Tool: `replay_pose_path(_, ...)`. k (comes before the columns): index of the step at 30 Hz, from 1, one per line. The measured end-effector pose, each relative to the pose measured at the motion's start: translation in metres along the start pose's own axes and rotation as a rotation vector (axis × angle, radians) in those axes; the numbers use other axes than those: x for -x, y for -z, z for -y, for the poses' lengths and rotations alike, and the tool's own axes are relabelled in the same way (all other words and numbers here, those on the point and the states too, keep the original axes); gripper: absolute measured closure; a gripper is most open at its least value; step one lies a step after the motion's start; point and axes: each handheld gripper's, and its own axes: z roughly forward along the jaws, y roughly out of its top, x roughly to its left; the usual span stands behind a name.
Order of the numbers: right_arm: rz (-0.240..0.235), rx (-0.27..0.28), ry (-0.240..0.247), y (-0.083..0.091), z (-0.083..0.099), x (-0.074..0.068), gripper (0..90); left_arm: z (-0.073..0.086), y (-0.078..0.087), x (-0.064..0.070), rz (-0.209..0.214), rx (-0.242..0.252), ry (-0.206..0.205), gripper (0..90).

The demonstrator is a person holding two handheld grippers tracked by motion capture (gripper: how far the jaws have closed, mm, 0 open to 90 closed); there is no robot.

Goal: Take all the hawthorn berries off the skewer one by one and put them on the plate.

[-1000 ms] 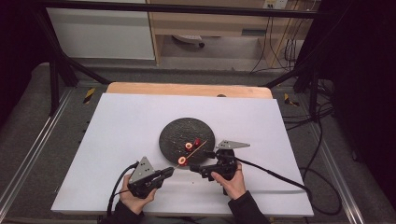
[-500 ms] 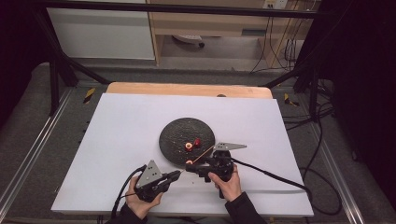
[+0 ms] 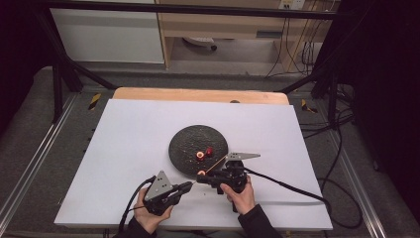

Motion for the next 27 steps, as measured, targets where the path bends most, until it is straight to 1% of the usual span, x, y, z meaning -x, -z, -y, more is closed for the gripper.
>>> replay_pose_path(7, 0.025, 0.023, 0.004, 0.006, -0.004, 0.0, 59.5, 0.0, 0.001, 0.0, 0.001, 0.006, -0.002, 88.2)
replay_pose_path(11, 0.04, 0.055, -0.017, 0.014, -0.006, 0.005, 59.6, 0.0, 0.002, 0.001, 0.005, 0.005, -0.006, 88.2)
replay_pose_path(17, 0.072, 0.091, -0.025, 0.03, -0.011, 0.014, 59.6, 0.0, 0.002, 0.001, 0.014, 0.005, -0.01, 88.3)
replay_pose_path(21, 0.083, 0.117, -0.037, 0.041, -0.014, 0.02, 59.6, 0.0, 0.002, 0.003, 0.02, 0.004, -0.02, 88.2)
replay_pose_path(27, 0.103, 0.147, -0.048, 0.055, -0.016, 0.027, 59.7, 0.0, 0.001, 0.004, 0.026, 0.004, -0.024, 88.2)
